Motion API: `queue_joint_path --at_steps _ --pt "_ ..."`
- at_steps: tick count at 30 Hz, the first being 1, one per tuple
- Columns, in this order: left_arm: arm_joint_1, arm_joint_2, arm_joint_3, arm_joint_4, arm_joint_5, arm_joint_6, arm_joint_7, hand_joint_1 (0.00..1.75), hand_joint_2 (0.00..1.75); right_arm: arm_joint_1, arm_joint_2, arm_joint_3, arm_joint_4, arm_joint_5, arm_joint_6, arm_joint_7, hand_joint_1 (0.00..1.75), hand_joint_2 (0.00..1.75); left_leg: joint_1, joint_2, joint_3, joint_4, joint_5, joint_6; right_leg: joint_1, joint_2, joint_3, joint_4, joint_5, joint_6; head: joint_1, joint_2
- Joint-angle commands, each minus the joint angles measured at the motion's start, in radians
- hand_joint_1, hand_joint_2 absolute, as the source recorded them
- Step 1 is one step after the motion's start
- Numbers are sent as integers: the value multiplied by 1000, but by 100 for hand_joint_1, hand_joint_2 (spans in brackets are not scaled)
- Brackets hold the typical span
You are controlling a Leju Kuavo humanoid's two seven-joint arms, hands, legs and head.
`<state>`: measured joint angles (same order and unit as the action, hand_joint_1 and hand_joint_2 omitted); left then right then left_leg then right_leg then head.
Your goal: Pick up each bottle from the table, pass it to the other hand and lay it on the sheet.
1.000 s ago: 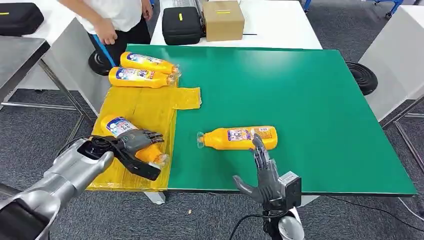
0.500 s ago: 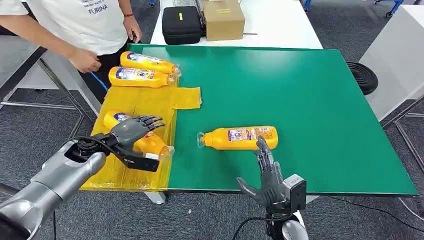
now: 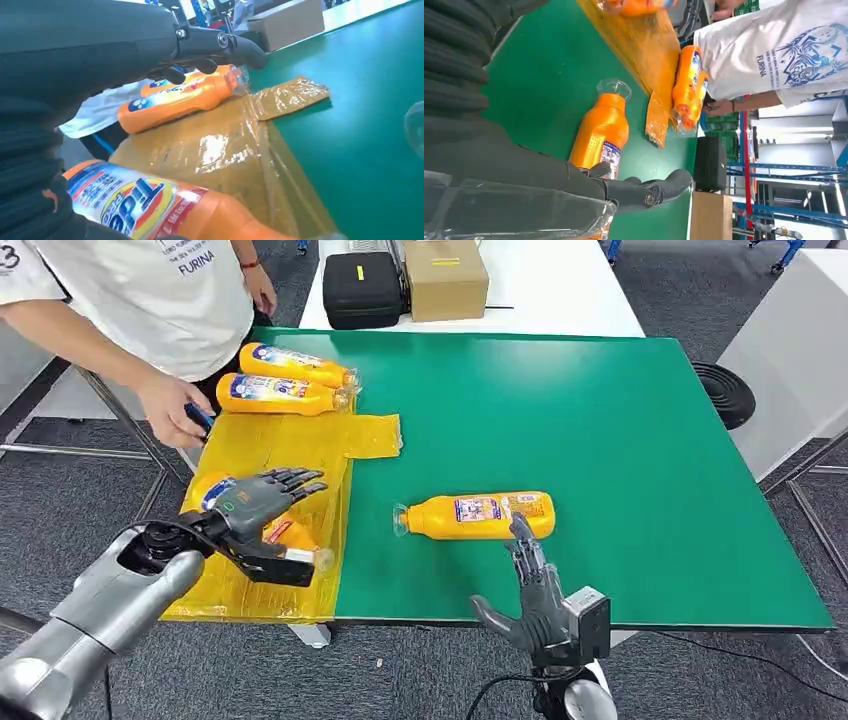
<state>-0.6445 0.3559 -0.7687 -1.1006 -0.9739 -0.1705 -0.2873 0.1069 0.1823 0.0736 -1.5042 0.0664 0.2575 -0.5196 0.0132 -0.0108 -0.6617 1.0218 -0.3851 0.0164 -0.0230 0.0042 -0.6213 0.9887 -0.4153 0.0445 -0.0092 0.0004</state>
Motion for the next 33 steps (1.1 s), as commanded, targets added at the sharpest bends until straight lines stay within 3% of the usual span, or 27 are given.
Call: queue_joint_path --at_steps 1,9,15,19,21,23,28,31,33 --pt "17 50 18 -30 -8 1 11 0 175 -26 -6 -30 39 -2 9 2 0 175 0 2 4 0 -2 0 1 1 3 -1 -1 -2 0 0" --pt "83 -4 120 -64 -12 90 90 0 175 -31 -16 -20 32 48 -7 16 0 175 0 1 4 0 -2 0 1 0 4 -1 -2 -2 0 0" --pt "240 -101 265 -140 -27 225 88 0 175 -167 -150 -19 97 384 -108 151 0 175 0 4 5 -1 -2 0 0 2 4 -2 0 -1 0 0" --pt "249 -106 266 -146 -28 224 88 0 175 -186 -160 -44 123 383 -86 140 0 175 -1 2 4 -1 -1 0 -1 0 4 -2 0 -1 0 0" --pt "266 -118 286 -149 13 231 57 0 175 -205 -214 -19 152 459 -100 177 0 175 -1 0 3 -1 -1 0 0 -1 4 -2 -1 -1 1 0" --pt "318 -140 330 -176 75 279 37 0 175 -303 -341 13 266 538 -86 221 0 175 -1 2 4 -1 -1 0 0 1 4 -2 0 -1 0 0" --pt "443 -200 424 -257 124 380 37 0 175 -570 -535 69 542 606 -33 236 0 175 -2 5 2 0 -1 1 -2 4 2 -2 2 1 -1 0" --pt "456 -218 455 -259 131 395 37 0 175 -687 -608 109 637 589 35 218 0 175 -3 8 2 1 -2 3 -2 7 3 -1 1 1 0 0" --pt "456 -220 459 -257 129 396 35 0 175 -700 -607 118 646 589 32 217 0 175 -3 5 -1 1 -1 2 -3 5 -1 0 4 3 -1 0"
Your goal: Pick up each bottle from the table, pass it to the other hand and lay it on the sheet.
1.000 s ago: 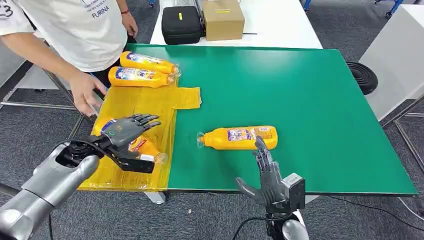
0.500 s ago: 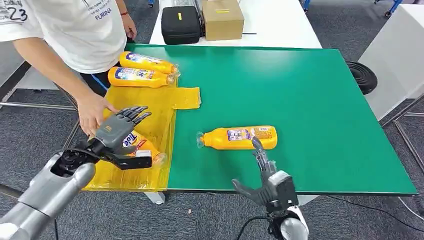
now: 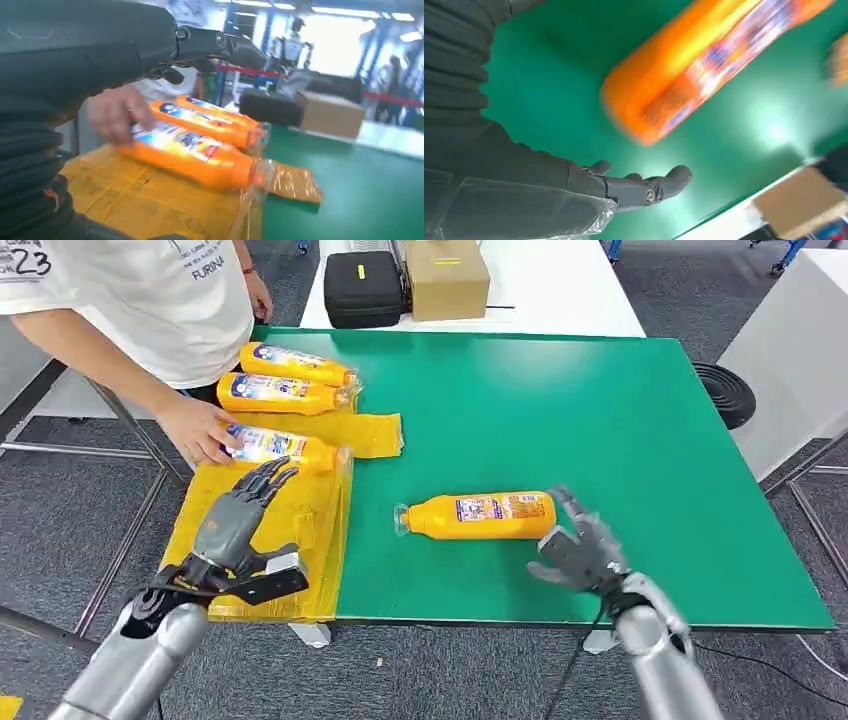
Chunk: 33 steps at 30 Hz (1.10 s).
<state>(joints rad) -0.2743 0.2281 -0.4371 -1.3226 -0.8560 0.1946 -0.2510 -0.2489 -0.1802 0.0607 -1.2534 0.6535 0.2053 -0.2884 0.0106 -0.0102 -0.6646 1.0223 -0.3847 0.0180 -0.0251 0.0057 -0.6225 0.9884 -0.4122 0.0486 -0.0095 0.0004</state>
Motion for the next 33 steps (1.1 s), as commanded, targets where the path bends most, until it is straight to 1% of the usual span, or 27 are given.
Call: queue_joint_path --at_steps 1,2,3,8,9,10,11,13,14,15,16,18,20,21,24,25,26,29,30,32,33 --pt "85 -96 136 -28 11 31 -1 0 175 -368 -251 165 418 7 120 -4 0 175 -3 2 3 1 -2 1 -2 1 2 0 -1 -1 0 0" --pt "81 -98 140 -20 7 30 -4 0 175 -386 -254 188 433 2 131 -2 0 175 -2 0 1 0 1 3 -2 -1 1 0 0 0 1 0" --pt "79 -99 142 -15 7 29 -4 0 175 -401 -253 205 451 1 139 2 0 175 -1 -1 2 1 0 3 -1 -1 3 -1 -1 -1 2 0" --pt "78 -98 144 -13 7 28 -5 0 175 -409 -249 214 460 -1 135 3 0 175 0 -1 3 1 0 3 0 -1 5 -1 -1 -1 1 0" --pt "80 -105 157 6 9 39 -16 0 175 -548 -204 354 633 10 121 -12 0 175 -1 -1 1 0 1 3 -1 -1 1 -1 0 0 0 0" --pt "81 -105 157 6 9 39 -16 0 175 -551 -202 356 634 10 122 -11 0 175 -1 -1 3 0 0 3 -1 -1 4 -1 -1 -1 0 0" --pt "81 -105 157 6 9 39 -16 0 175 -554 -200 357 635 9 124 -10 0 175 -1 1 0 0 1 3 -1 1 0 0 1 0 0 0" --pt "103 -118 171 -9 -8 54 -15 0 175 -623 -156 410 707 12 134 -27 0 175 -1 4 3 0 -1 3 0 3 2 -1 0 -1 0 0" --pt "111 -117 175 -13 -9 57 -14 0 175 -650 -126 428 734 12 133 -21 0 175 -1 0 1 0 1 3 -1 0 1 0 0 -1 -1 0" --pt "114 -115 177 -13 -12 61 -12 0 175 -663 -108 440 746 12 144 -22 0 175 -1 4 3 0 -1 3 -1 3 2 0 0 -1 0 0" --pt "115 -113 178 -12 -12 60 -11 0 175 -673 -93 453 758 12 145 -22 0 175 -1 3 1 0 0 3 -1 2 0 0 1 -1 0 0" --pt "113 -106 179 -4 -11 59 -11 0 175 -699 -59 487 789 7 173 -40 0 175 -1 4 4 0 -1 3 0 3 3 0 0 -2 0 0" --pt "112 -109 182 -2 -11 62 -9 0 175 -713 -23 515 809 11 171 -41 0 175 0 7 8 0 -3 2 1 6 6 -1 -1 -4 0 0" --pt "111 -110 182 -2 -12 64 -8 0 175 -718 -9 524 814 11 178 -42 0 175 -1 2 2 0 1 3 -1 1 1 0 0 -1 0 0" --pt "97 -111 174 10 -13 63 -7 0 175 -726 27 530 834 -18 204 -60 0 175 0 5 6 0 -1 2 1 3 4 0 -1 -3 0 0" --pt "94 -112 173 12 -13 63 -7 0 175 -726 32 531 836 -21 209 -62 0 175 1 5 7 0 -2 2 1 3 5 0 -2 -3 0 0" --pt "88 -113 171 20 -13 62 -7 0 175 -723 39 532 838 -27 214 -66 0 175 1 2 2 0 1 3 0 0 1 0 0 -1 0 0" --pt "86 -113 170 21 -13 61 -7 0 175 -721 39 533 839 -27 212 -66 0 175 1 -2 0 0 2 3 0 -3 0 0 0 -1 0 0" --pt "84 -112 168 27 -13 61 -7 0 175 -720 38 535 840 -30 217 -71 0 175 1 -2 2 0 0 3 1 -3 3 0 -1 -2 0 0" --pt "75 -109 162 33 -12 58 -7 0 175 -710 42 545 842 -39 235 -87 0 175 1 -3 -1 0 2 3 0 -4 0 0 0 0 0 0" --pt "70 -108 160 37 -12 57 -6 0 175 -705 46 556 841 -34 235 -87 0 175 1 -2 2 0 1 3 0 -4 2 0 -1 -1 0 0"
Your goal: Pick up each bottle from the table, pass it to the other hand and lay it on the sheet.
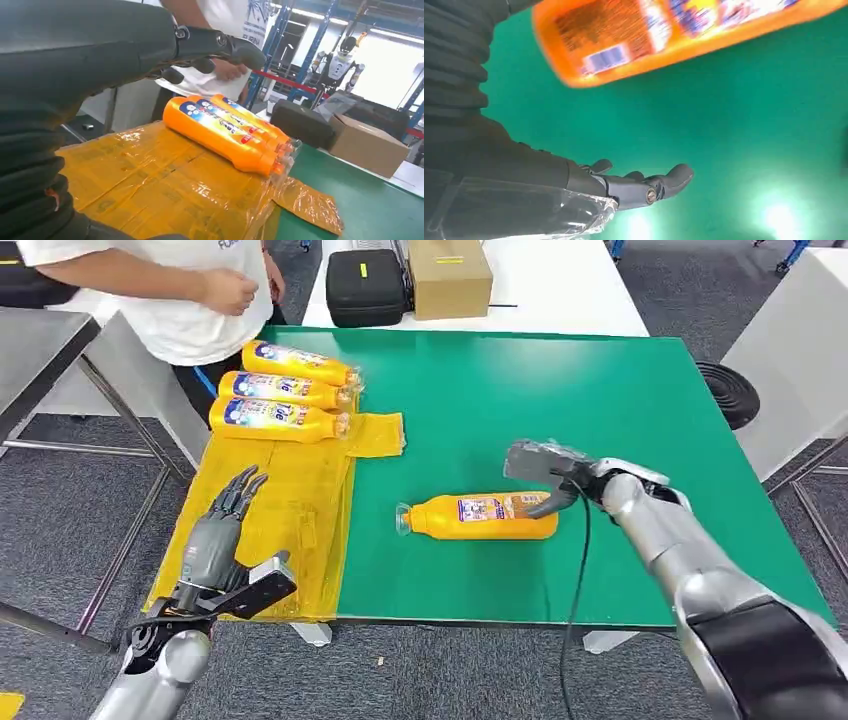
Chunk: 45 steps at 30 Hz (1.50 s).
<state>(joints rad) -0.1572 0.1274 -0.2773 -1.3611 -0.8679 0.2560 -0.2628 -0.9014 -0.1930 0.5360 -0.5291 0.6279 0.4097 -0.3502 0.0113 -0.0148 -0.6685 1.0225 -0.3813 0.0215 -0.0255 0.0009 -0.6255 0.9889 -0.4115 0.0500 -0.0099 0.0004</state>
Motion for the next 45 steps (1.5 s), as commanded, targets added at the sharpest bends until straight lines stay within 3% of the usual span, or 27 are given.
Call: queue_joint_path --at_steps 1,15,29,31,34,38,45 --pt "-50 -7 -1 79 -1 -5 5 0 175 -51 63 82 119 -14 38 -28 0 175 0 1 3 0 -1 0 0 0 3 0 -1 -2 0 0" --pt "-62 3 -3 93 -4 -15 17 0 175 -60 60 113 151 -33 79 -11 0 175 0 1 4 0 -2 0 0 0 4 0 -2 -2 0 0" --pt "-90 -14 -19 135 33 -32 8 0 175 -30 30 125 198 -45 48 33 0 175 0 -1 5 0 -2 0 0 -2 6 -1 -2 -3 0 0" --pt "-92 -13 -20 141 34 -34 9 0 175 -28 32 127 201 -46 49 35 0 175 1 0 13 -1 -5 -1 2 -2 14 -2 -5 -6 0 0" --pt "-88 -17 -17 146 38 -35 9 0 175 -22 37 132 211 -46 53 49 0 175 0 0 6 -1 -2 0 1 -1 6 -1 -2 -3 0 0" --pt "-92 -29 -29 157 40 -40 3 0 175 9 44 135 222 -49 45 65 0 175 1 1 11 -1 -4 -1 2 -1 11 -2 -4 -4 0 0" --pt "-102 -27 -29 156 41 -44 4 0 175 10 54 144 227 -44 61 75 0 175 0 1 5 0 -2 0 0 0 5 -1 -2 -2 0 0"
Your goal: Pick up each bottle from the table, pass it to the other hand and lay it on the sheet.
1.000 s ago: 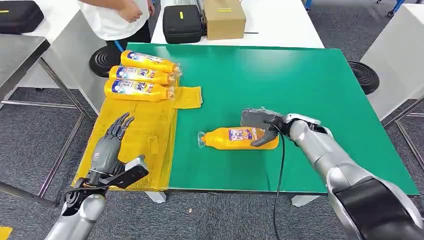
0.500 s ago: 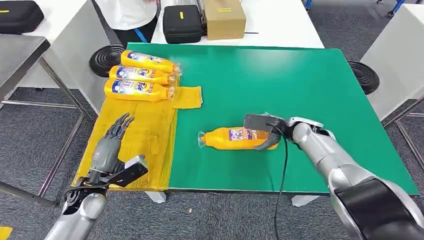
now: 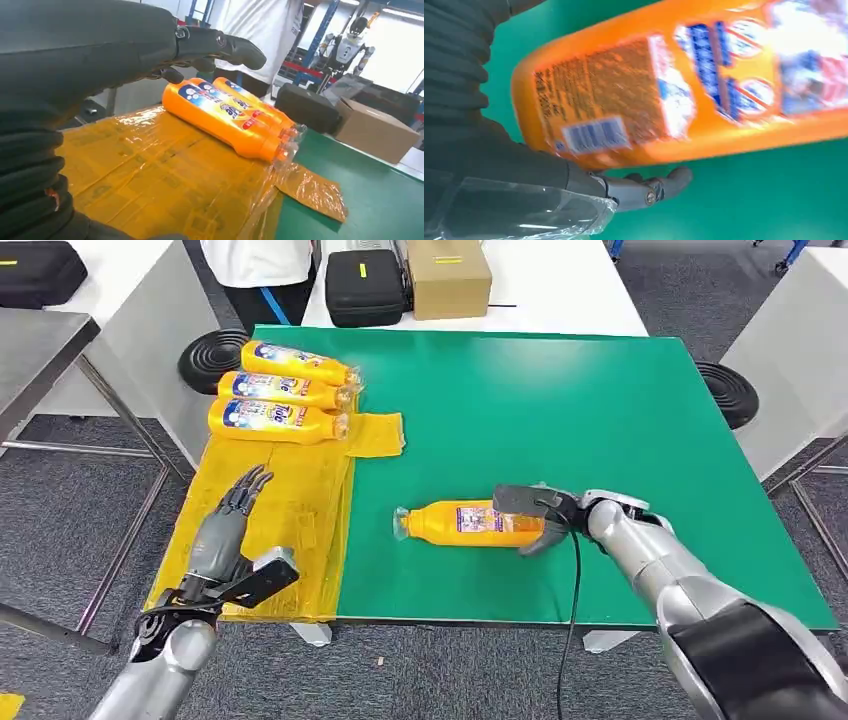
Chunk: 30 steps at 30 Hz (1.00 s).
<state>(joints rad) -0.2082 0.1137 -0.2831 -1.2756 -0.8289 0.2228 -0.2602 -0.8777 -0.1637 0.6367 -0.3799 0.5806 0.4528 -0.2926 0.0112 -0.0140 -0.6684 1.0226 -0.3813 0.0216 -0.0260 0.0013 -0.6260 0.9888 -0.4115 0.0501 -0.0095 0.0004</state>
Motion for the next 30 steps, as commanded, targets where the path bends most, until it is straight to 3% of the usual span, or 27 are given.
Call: queue_joint_path --at_steps 1,10,11,12,13,14,25,30 --pt "-53 -14 -23 71 3 -12 2 0 175 -12 31 47 82 4 25 25 0 175 0 0 3 -1 -1 0 1 -1 4 -1 -1 -2 0 0" --pt "-27 -5 -21 55 23 -12 -6 0 175 12 35 63 84 9 26 40 5 175 1 1 5 -1 -1 0 1 -1 5 -1 -1 -2 0 0" --pt "-23 -5 -19 53 24 -11 -7 0 175 12 37 62 82 8 18 41 47 175 1 1 6 -1 -1 0 1 -1 5 -2 -1 -2 0 0" --pt "-21 -5 -19 51 24 -11 -7 0 175 13 39 61 82 7 16 42 122 175 1 1 8 -1 -2 -1 2 -1 8 -2 -2 -3 0 0" --pt "-18 -5 -19 47 24 -11 -7 0 175 13 40 61 84 6 18 41 161 175 0 1 6 -1 -1 0 1 0 6 -1 -1 -2 0 0" --pt "-18 -6 -19 47 24 -11 -7 0 175 14 40 61 84 6 18 41 175 175 1 2 10 -2 -2 -1 2 0 10 -2 -2 -3 0 0" --pt "-11 -9 -16 52 29 -12 -8 0 175 21 37 62 82 3 12 32 175 175 1 1 8 -1 -1 0 2 0 7 -2 -1 -2 0 0" --pt "24 -22 24 27 94 5 -34 0 175 50 30 18 34 -32 -96 -50 175 175 1 1 9 -1 -2 0 2 -1 8 -2 -2 -2 0 0"
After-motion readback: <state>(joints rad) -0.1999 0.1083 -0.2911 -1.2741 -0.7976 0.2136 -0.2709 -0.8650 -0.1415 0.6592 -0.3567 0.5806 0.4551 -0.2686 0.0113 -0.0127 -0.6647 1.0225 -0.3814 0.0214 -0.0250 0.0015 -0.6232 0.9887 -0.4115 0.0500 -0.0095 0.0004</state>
